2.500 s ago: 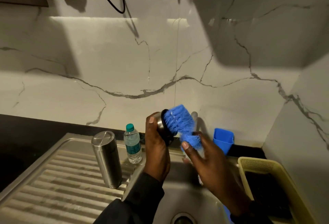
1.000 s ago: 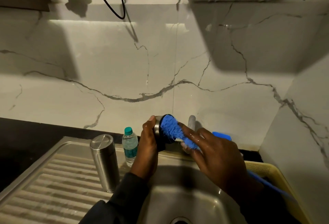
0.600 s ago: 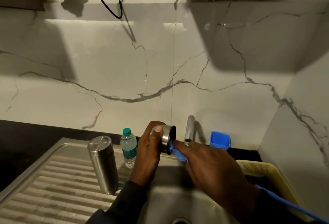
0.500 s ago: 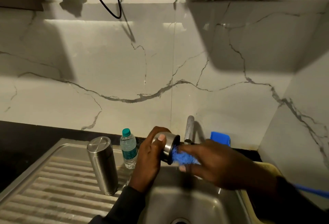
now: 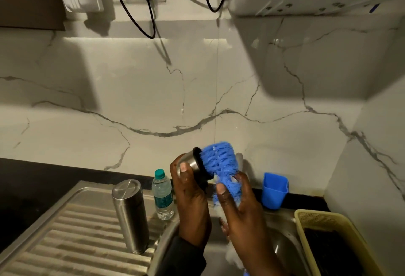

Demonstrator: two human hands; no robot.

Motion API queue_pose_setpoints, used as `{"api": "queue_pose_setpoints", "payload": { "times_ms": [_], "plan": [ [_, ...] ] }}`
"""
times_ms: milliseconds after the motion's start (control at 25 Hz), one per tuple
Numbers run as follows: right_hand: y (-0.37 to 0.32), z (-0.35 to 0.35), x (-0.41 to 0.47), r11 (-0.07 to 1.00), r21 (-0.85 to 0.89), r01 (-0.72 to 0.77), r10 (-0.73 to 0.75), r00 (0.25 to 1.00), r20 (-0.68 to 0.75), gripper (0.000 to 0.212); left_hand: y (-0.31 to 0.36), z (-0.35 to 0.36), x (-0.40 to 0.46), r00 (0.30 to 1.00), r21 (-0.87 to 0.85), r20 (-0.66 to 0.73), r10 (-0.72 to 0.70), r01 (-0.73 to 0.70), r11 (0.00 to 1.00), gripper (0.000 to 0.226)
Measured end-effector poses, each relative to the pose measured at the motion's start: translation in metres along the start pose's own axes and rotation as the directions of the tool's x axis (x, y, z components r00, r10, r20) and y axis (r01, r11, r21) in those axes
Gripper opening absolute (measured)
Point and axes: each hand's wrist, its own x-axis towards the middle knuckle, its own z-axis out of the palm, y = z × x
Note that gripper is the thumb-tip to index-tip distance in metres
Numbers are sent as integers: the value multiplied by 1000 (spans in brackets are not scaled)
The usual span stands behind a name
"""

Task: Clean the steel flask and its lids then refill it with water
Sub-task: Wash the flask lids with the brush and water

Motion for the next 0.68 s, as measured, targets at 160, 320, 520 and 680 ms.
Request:
{"api": "queue_pose_setpoints", "payload": {
  "times_ms": [160, 320, 520, 680],
  "plan": [
    [16, -21, -3, 995, -65, 78, -81, 995, -53, 37, -6, -15, 4, 996, 29, 23, -85, 84, 996, 68],
    [20, -45, -3, 943, -275, 185, -221, 969, -106, 30, -7, -28, 3, 969, -68, 166, -183, 196, 978, 62],
    [8, -42, -7, 801, -495, 337, -430, 899, -84, 43, -3, -20, -6, 954, -128, 214, -210, 241, 962, 52],
    [11, -42, -2, 760, -581, 290, -443, 886, -137, 58, 3, -16, -8, 948, -123, 250, -196, 232, 965, 47]
  ]
}}
